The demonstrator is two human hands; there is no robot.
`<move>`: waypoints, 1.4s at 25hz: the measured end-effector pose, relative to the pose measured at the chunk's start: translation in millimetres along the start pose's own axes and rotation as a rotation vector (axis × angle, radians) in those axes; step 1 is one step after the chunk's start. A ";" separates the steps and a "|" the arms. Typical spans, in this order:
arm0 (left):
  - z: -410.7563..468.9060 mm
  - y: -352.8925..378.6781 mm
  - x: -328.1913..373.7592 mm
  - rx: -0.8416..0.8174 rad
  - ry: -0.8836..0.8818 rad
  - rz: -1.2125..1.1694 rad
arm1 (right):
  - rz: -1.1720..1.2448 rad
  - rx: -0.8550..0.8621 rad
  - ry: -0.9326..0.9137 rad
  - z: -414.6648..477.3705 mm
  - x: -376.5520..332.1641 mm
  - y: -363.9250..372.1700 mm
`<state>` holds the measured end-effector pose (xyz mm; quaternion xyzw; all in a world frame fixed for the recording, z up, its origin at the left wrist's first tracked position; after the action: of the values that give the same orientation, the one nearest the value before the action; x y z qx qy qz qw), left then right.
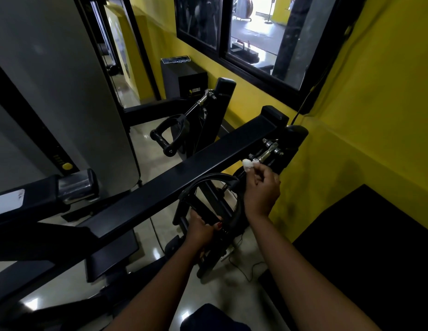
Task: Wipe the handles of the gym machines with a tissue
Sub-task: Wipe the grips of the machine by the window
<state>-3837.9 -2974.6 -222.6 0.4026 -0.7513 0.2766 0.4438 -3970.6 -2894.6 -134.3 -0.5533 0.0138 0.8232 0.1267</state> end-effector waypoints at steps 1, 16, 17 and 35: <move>0.7 -0.1 -0.5 0.003 0.004 -0.001 | -0.029 -0.035 -0.096 1.2 2.4 1.8; 12.8 -32.7 52.0 0.004 -0.114 -0.420 | -0.288 -0.343 -0.468 -22.4 -5.0 5.8; 14.8 -35.8 52.9 0.008 -0.135 -0.435 | -0.277 -0.334 -0.415 -21.1 -6.1 6.8; -3.7 -49.5 41.0 0.063 0.310 0.024 | -0.200 -0.466 -0.614 -50.3 -44.6 25.2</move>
<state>-3805.8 -3012.4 -181.5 0.3599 -0.6695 0.3643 0.5382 -3914.7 -2935.7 -116.0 -0.2942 -0.2659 0.9149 0.0755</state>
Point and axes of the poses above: each hand's wrist, its own z-axis towards the middle knuckle, its own y-axis out of the palm, x = y × z, the point moved 3 cm from there along z, towards the middle knuckle, and after that the axes turned 12 degrees about x, right-handed, at the moved point
